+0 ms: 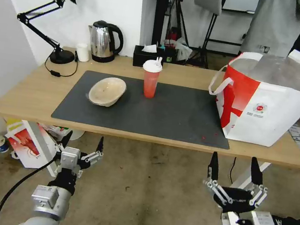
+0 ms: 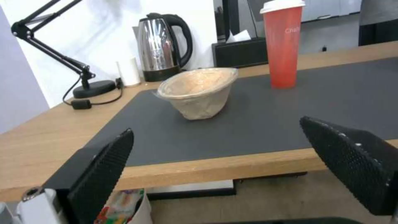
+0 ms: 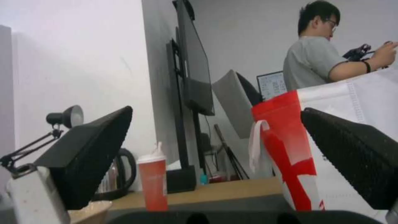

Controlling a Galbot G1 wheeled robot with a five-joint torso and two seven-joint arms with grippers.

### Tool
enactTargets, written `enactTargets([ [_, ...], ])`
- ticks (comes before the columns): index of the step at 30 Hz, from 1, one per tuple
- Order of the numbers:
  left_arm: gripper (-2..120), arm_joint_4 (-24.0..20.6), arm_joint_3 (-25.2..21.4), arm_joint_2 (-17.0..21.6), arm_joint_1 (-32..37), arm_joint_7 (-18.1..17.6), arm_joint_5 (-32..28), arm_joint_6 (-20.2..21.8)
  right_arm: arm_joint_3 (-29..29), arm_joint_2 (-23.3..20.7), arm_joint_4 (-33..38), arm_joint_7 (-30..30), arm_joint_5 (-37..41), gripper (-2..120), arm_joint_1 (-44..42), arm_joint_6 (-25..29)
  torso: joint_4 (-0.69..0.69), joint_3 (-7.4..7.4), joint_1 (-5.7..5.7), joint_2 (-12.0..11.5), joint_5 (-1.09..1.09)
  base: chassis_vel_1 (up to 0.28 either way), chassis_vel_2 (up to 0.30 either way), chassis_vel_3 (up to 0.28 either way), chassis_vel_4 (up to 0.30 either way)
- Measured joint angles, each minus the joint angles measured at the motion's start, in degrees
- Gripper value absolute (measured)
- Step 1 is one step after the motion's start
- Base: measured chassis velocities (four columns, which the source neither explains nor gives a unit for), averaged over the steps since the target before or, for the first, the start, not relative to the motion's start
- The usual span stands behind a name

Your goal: Pick up the trash from the table and place it into the takeout bag.

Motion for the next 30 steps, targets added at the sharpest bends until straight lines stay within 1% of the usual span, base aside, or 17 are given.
enactTargets([
  [19,100,0.0,0.0,0.0,0.0,0.0,0.0,0.0,-1.1,-0.2,0.5,0.2,-1.2,100,-1.0,-0.1,0.0,0.0,0.0,0.0,0.0,0.0,0.0,0.0,0.0],
  [23,100,0.0,0.0,0.0,0.0,0.0,0.0,0.0,-1.5,-1.8,2.0,-0.8,-0.4,100,0.2,-1.5,0.0,0.0,0.0,0.0,-0.01,0.0,0.0,0.0,0.0],
  [26,100,0.0,0.0,0.0,0.0,0.0,0.0,0.0,-1.2,-4.6,3.8,-4.1,3.9,100,3.6,-6.6,-0.01,0.0,0.01,0.0,0.0,0.0,0.0,0.0,0.0],
  [27,100,0.0,0.0,0.0,0.0,0.0,0.0,0.0,-1.2,-4.6,3.8,-4.1,3.9,100,3.6,-6.6,-0.01,0.0,0.01,0.0,0.0,0.0,0.0,0.0,0.0],
  [28,100,0.0,0.0,0.0,0.0,0.0,0.0,0.0,-0.9,-5.6,4.5,-5.0,5.3,100,5.1,-9.1,0.0,0.0,0.0,0.0,0.0,0.0,0.0,0.0,0.0],
  [29,100,0.0,0.0,0.0,0.0,0.0,0.0,0.0,0.5,-10.5,7.4,-6.0,9.9,100,10.5,-18.8,0.02,0.0,0.0,0.0,0.01,0.0,0.0,0.0,0.0],
  [30,100,0.0,0.0,0.0,0.0,0.0,0.0,0.0,0.5,-10.5,7.4,-6.0,9.9,100,10.5,-18.8,0.02,0.0,0.0,0.0,0.01,0.0,0.0,0.0,0.0],
])
